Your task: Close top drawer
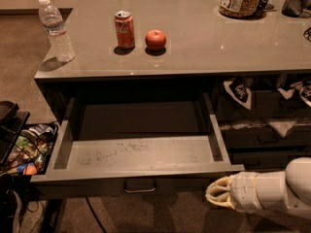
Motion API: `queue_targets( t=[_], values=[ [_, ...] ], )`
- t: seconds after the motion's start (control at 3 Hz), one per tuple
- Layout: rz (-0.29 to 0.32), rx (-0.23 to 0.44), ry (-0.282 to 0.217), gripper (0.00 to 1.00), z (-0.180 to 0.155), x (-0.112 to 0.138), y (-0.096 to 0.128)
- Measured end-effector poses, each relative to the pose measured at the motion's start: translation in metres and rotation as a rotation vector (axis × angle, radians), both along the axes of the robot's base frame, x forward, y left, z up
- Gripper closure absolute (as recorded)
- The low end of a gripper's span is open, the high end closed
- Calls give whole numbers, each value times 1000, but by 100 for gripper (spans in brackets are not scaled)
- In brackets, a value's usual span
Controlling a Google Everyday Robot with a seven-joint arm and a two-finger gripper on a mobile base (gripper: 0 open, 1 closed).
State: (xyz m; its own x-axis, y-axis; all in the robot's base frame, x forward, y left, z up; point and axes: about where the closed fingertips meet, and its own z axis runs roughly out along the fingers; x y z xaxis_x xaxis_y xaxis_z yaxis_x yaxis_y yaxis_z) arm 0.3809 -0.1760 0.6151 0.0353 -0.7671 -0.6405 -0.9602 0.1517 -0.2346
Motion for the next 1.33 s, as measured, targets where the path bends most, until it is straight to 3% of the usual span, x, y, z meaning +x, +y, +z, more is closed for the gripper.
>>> queue_targets(
  t=[0.33,0.67,1.33],
  values=[
    [7,19,-51,100,-38,16,9],
    [5,16,-85,100,-52,28,15],
    [-52,-1,-162,100,-57,48,23]
  ],
)
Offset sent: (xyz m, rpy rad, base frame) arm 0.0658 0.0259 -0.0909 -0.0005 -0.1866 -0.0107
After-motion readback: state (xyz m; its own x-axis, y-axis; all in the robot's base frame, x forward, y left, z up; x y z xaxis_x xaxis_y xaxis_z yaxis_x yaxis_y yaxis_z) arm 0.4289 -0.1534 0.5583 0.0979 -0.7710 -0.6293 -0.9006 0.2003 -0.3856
